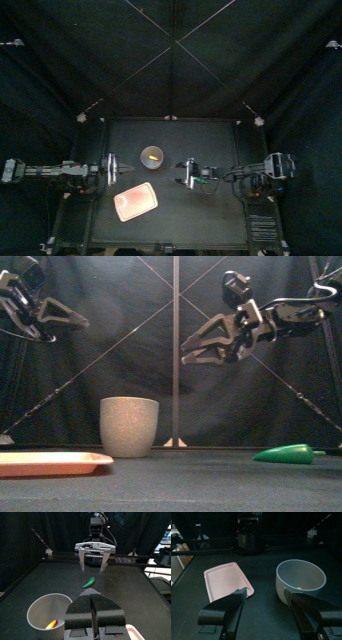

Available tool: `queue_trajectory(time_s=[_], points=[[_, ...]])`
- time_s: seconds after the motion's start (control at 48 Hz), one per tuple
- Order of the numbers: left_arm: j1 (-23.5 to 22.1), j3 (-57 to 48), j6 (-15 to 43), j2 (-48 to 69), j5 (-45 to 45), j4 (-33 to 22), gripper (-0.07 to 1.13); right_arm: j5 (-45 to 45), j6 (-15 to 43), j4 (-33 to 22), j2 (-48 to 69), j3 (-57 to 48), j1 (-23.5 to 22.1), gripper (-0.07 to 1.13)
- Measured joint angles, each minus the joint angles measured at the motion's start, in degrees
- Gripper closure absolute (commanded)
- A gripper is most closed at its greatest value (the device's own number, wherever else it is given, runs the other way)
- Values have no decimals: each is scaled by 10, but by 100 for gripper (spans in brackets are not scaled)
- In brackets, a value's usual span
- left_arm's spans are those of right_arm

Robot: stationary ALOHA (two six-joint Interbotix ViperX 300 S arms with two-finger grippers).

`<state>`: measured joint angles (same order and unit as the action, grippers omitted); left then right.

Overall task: Pick the shrimp then place it in the grey bowl
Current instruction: Drop shrimp in the grey bowl and return to neutral

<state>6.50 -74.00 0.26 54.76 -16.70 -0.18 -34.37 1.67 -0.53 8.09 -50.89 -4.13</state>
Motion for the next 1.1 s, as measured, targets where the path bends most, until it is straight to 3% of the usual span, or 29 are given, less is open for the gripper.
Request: queue_trajectory(time_s=[0.271, 1.104], points=[[-1, 0, 0, -1, 0, 1, 106, 0, 0, 30, 72, -52, 33, 12], [18, -1, 1, 0, 0, 2, 106, 11, 0, 30, 78, -67, 32, 12]])
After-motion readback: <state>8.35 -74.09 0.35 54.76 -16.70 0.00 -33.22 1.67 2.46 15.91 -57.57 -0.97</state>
